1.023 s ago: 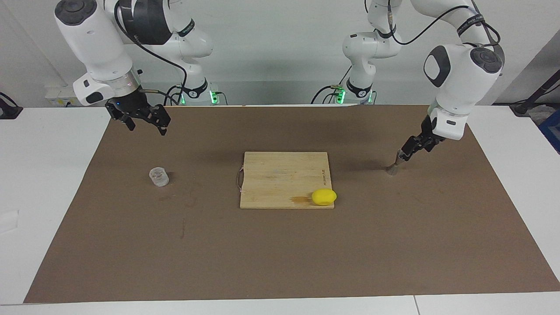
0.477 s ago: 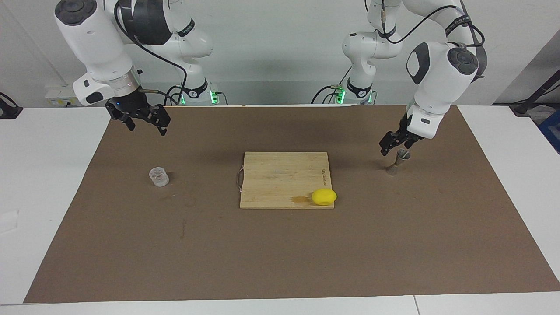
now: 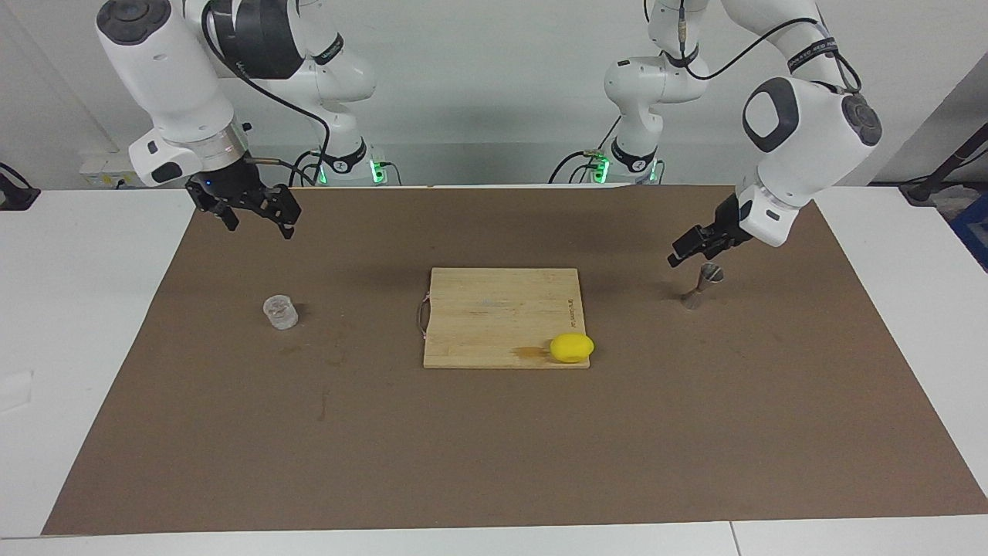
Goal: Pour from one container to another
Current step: 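Lower the open left gripper around the metal cup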
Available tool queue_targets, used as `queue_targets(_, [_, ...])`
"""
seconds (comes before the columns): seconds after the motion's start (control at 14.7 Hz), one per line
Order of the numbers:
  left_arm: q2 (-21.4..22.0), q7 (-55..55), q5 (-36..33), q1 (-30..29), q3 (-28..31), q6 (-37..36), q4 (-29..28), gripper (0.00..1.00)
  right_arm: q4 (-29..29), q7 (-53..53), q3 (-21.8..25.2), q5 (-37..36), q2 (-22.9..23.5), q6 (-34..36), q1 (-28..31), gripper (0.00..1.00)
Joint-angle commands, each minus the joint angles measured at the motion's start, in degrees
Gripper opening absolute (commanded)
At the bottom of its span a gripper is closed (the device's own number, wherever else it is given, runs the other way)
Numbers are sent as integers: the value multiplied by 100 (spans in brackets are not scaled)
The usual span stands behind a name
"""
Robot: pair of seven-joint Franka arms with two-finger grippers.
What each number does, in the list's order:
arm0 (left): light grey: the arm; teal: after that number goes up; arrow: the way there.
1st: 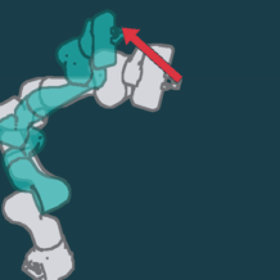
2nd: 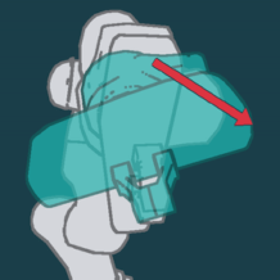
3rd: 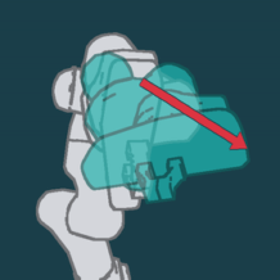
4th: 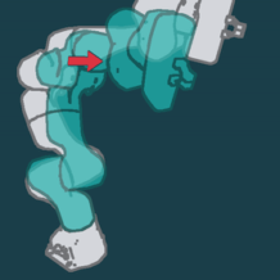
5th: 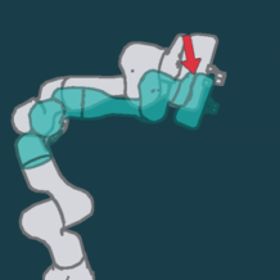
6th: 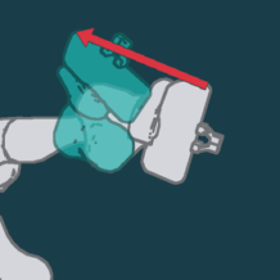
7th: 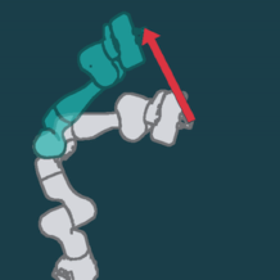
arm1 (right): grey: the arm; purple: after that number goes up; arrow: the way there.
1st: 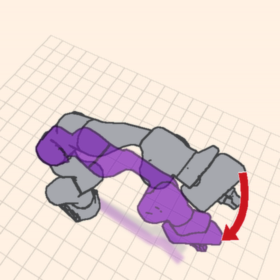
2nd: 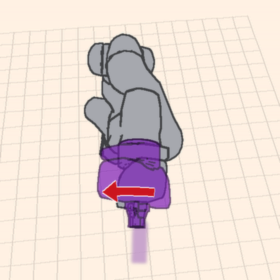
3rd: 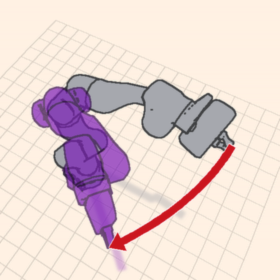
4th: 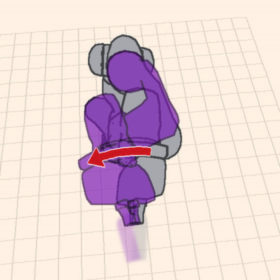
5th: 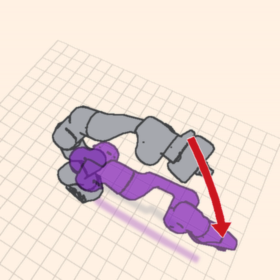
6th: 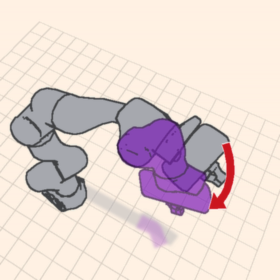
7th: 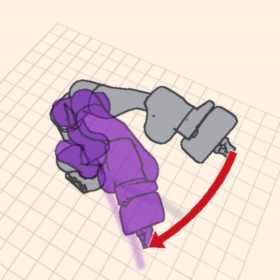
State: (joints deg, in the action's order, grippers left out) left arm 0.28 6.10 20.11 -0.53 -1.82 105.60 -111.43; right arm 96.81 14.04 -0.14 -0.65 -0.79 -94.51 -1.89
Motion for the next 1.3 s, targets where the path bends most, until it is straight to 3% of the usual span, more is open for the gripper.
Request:
queue_targets(0.0, [86,-1256,440,-385,-21,-162,-116,100,136,-103,-12,145,-123,-68,57,100])
queue_targets(0.2, [-133,-2478,476,-763,-12,-443,209,100,136,-103,-13,145,-123,-68,57,100])
queue_targets(0.34, [-143,-3969,502,-1264,-20,-523,148,100,136,-103,-12,145,-123,-68,57,100])
queue_targets(0.55, [-169,-5343,617,-1537,-12,-462,87,100,136,-103,-12,145,-123,-68,57,100])
queue_targets(0.89, [-257,-6460,721,-1748,-3,-233,-124,100,136,-103,-12,145,-123,-68,57,100])
queue_targets(1.23, [-397,-8059,1476,-1933,-12,-312,-335,100,136,-103,-12,145,-123,-68,57,100])
